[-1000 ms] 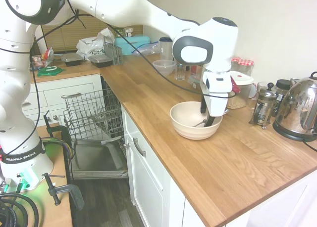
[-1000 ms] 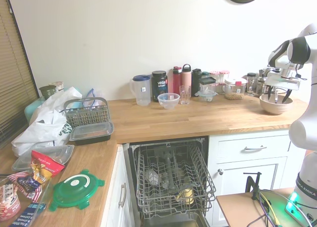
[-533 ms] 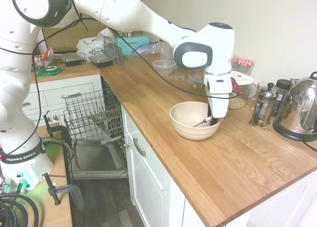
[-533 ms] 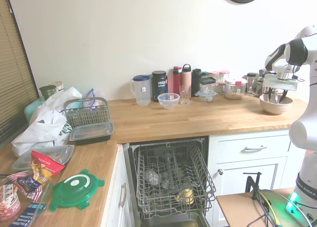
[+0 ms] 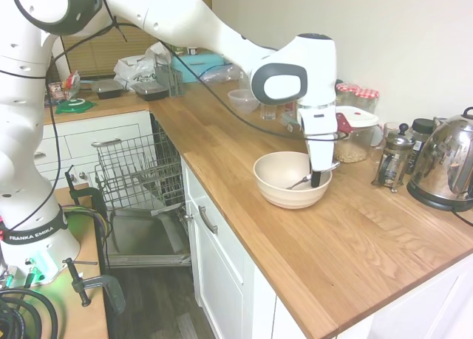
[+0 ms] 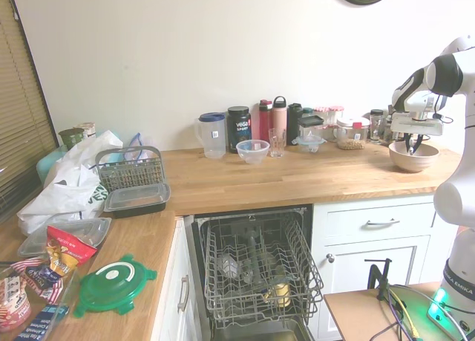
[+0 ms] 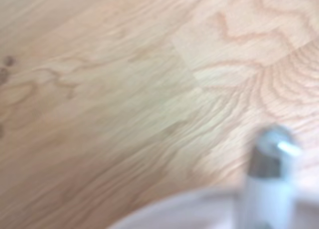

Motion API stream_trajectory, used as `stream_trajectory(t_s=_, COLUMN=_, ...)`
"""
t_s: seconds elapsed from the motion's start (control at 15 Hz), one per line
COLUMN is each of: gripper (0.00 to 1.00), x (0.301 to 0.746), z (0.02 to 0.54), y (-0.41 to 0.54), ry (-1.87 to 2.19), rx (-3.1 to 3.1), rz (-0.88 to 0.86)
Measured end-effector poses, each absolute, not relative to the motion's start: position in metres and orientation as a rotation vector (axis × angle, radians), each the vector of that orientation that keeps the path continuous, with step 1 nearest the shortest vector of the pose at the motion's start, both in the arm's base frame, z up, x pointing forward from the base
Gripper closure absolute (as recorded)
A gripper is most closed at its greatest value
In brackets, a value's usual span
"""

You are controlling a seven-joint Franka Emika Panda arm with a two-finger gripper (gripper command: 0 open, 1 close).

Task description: Put the fork in the dishwasher

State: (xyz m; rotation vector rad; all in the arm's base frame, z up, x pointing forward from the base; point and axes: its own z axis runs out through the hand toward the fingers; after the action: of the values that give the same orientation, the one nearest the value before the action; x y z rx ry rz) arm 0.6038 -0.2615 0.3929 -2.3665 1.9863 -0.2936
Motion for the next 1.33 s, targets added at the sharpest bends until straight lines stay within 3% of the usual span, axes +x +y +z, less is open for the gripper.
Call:
stream_trajectory(t_s=0.53, gripper=1.0, x=0.562, z=0.422, y=-0.252, ry=1.982, rx=-2.337, rz=-0.37)
stream_trajectory(t_s=0.87, gripper=1.0, x=0.504, z=0.52, y=-0.232, ry=1.923, rx=-2.311, rz=-0.565)
stream_trajectory(t_s=1.07, gripper=1.0, x=0.475, z=0.553, y=-0.14, ry=1.864, rx=-2.394, rz=-0.671)
stream_trajectory(t_s=1.33, gripper=1.0, x=0.426, z=0.542, y=0.02, ry=1.8, rx=-2.542, rz=-0.78)
